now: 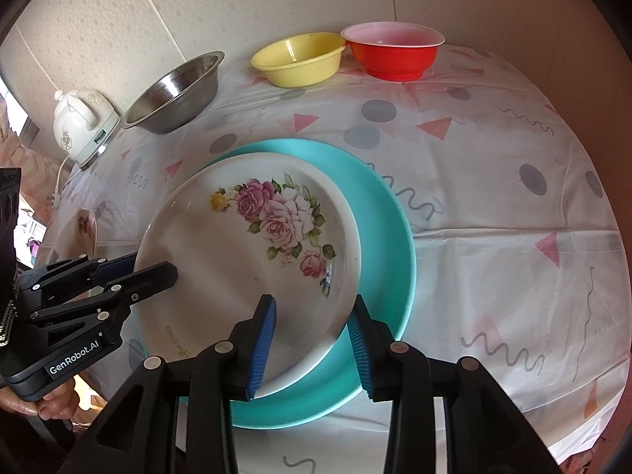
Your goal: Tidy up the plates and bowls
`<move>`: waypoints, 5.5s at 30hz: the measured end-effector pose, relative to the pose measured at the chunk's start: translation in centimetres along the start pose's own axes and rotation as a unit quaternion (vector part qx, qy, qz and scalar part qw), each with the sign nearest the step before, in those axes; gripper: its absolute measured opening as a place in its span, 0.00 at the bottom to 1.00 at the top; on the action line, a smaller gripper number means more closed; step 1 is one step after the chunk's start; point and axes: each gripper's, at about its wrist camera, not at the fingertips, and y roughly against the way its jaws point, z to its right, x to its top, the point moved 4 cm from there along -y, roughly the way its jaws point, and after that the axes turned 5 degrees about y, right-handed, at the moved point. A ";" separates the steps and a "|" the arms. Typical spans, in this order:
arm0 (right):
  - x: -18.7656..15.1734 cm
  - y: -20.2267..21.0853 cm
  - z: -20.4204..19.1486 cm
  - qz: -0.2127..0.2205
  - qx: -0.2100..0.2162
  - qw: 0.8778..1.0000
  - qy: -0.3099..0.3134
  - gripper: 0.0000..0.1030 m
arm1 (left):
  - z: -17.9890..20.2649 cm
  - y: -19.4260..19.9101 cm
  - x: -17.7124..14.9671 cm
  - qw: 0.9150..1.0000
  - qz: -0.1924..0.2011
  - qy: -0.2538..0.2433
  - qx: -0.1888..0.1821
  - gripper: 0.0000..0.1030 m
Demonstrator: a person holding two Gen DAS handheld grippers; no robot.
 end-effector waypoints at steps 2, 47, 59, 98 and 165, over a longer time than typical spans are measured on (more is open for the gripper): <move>-0.1 0.1 -0.1 0.001 0.000 1.000 0.000 0.37 | -0.2 0.0 0.0 1.000 -0.005 0.008 -0.005 0.30; -0.2 0.0 -0.2 0.005 -0.029 0.999 0.024 0.29 | 1.1 0.4 -0.2 0.999 0.017 -0.040 0.023 0.26; -0.5 0.2 -0.2 -0.005 -0.026 1.000 0.007 0.31 | 0.3 1.8 -0.1 0.998 0.045 -0.029 0.026 0.28; 3.4 1.6 -8.2 0.029 0.127 0.991 0.018 0.36 | -6.7 8.5 0.8 0.992 0.092 0.086 0.029 0.37; 1.6 -5.7 -20.0 -0.049 0.164 0.972 0.158 0.32 | -22.9 10.4 -8.2 0.960 0.086 0.253 0.085 0.30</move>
